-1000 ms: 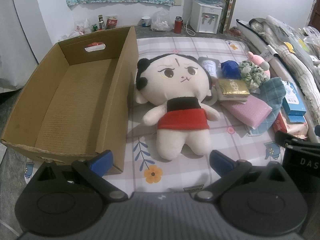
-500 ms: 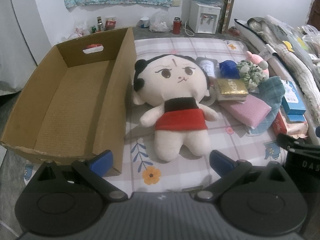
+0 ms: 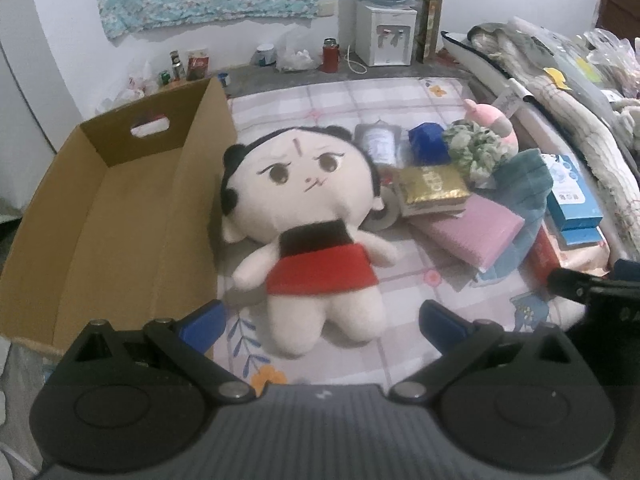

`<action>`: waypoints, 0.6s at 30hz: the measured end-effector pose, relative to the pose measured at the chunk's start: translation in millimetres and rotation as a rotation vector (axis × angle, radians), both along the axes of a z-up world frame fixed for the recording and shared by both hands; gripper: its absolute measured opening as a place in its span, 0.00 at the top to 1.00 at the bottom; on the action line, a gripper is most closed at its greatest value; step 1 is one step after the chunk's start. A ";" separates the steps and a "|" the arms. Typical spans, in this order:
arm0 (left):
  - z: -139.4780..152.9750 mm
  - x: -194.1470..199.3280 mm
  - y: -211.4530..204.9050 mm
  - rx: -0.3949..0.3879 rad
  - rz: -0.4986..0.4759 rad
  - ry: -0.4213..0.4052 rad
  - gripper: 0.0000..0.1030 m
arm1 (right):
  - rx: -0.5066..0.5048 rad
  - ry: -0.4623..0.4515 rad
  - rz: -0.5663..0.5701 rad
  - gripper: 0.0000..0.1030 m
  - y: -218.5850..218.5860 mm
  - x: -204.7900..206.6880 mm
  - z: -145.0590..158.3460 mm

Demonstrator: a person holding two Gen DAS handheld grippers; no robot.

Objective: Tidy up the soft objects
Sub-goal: 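Move the left gripper toward the gold foil packet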

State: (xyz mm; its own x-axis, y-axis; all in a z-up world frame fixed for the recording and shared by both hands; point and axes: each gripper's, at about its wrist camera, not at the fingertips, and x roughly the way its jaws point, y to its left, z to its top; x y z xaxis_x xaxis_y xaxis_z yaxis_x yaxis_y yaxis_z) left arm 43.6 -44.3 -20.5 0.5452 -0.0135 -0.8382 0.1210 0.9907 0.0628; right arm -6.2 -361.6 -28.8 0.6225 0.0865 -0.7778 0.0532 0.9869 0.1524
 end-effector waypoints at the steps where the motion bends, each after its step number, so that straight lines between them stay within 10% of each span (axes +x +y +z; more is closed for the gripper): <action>1: 0.2 2.4 -3.8 0.004 -0.004 -0.002 0.00 | 0.026 0.003 -0.003 0.01 -5.1 1.5 -1.6; 18: 5.9 54.0 -59.9 -0.043 -0.197 -0.124 0.14 | 0.057 -0.251 0.155 0.12 -15.6 17.6 -20.2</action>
